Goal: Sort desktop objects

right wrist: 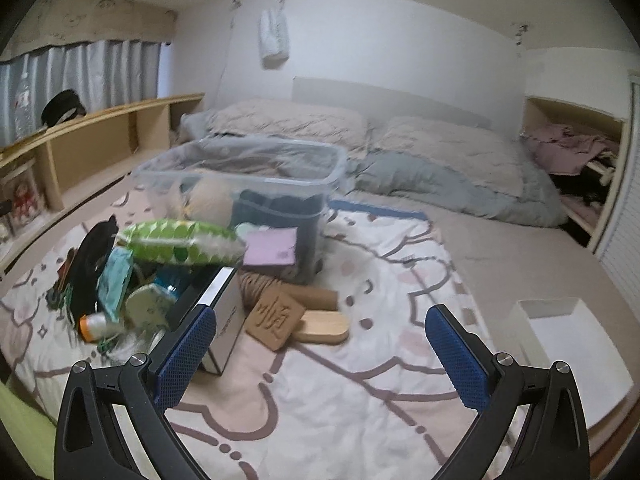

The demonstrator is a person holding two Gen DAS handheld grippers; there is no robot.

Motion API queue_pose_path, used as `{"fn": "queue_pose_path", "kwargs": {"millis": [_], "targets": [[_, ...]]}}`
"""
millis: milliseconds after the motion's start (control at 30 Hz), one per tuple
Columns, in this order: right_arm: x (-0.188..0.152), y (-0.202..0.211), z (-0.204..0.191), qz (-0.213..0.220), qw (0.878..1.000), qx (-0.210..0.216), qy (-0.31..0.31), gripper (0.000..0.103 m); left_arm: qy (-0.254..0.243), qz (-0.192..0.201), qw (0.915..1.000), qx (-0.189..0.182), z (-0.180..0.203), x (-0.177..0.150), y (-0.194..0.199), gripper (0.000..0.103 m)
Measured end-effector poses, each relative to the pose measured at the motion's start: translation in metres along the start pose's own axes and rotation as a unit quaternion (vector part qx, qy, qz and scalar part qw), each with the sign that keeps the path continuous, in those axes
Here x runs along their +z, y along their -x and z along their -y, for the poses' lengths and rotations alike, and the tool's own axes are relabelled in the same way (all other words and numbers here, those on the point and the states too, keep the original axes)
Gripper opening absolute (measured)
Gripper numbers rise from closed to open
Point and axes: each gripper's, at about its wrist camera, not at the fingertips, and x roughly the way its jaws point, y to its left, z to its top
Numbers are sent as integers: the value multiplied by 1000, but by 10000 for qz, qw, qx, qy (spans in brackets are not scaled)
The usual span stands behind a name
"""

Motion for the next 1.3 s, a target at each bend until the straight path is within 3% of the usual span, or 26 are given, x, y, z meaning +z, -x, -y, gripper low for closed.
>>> {"fn": "queue_pose_path", "kwargs": {"millis": [433, 633, 767, 867, 933, 1100, 1300], "targets": [[-21, -63, -37, -575, 9969, 480, 248, 103, -308, -1290, 9909, -224, -5, -53, -64, 103], [-30, -88, -56, -668, 9929, 978, 65, 103, -363, -1776, 9831, -235, -13, -75, -84, 103], [-32, -92, -72, -583, 9900, 1280, 107, 103, -481, -2245, 9726, -352, -13, -95, -101, 103], [-35, -98, -86, -806, 9837, 1565, 370, 103, -547, -2597, 9632, -422, -10, -109, -113, 103], [-40, -101, -98, -977, 9817, 1500, 641, 103, -611, -2762, 9581, -452, -8, -118, -119, 103], [-55, -120, -121, -1600, 9679, 1743, 849, 103, -785, -3024, 9484, -548, -4, -133, -124, 103], [-59, -137, -140, -1946, 9621, 1764, 739, 103, -967, -2979, 9476, -633, -4, -138, -120, 103]]}}
